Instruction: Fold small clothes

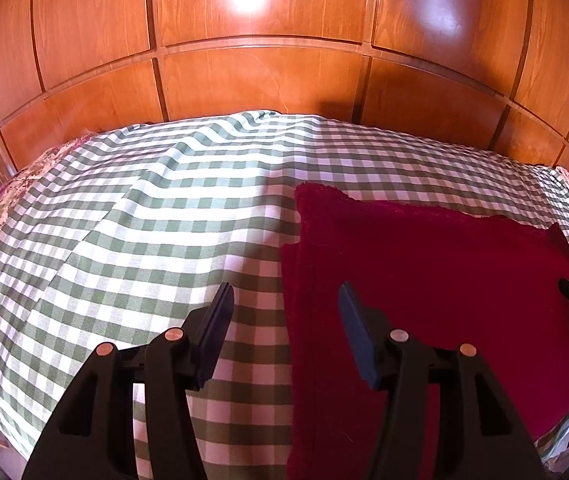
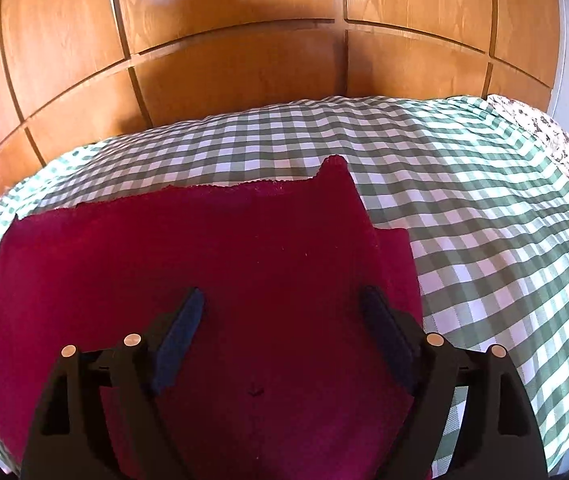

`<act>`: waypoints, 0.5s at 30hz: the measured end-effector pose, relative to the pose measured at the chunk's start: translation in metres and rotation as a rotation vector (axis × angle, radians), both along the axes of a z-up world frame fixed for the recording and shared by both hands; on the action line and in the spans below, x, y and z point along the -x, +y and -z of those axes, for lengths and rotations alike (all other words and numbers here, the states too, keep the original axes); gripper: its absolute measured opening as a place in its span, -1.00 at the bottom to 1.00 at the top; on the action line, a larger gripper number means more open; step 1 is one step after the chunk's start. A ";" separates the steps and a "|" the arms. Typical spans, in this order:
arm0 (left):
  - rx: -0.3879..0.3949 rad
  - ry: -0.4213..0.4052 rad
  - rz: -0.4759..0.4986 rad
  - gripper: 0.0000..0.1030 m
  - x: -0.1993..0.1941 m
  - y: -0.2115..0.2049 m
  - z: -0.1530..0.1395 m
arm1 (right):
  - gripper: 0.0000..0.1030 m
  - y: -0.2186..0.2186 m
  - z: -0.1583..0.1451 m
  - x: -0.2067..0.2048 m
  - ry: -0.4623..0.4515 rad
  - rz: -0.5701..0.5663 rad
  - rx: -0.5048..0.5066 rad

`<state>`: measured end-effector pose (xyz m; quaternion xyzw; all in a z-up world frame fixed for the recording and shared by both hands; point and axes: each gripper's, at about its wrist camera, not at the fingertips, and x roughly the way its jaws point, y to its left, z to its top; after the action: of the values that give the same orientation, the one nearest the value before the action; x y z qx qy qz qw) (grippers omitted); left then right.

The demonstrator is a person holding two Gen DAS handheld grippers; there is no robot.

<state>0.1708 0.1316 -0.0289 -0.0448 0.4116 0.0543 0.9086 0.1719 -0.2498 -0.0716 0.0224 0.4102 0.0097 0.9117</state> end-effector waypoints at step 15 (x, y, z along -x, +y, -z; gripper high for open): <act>0.345 0.098 0.049 0.02 -0.072 0.040 0.012 | 0.61 0.000 0.000 -0.002 -0.008 -0.001 -0.019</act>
<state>0.2430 0.1712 -0.0406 -0.1873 0.4595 -0.0373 0.8674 0.1734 -0.2494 -0.0720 0.0306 0.4067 0.0142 0.9129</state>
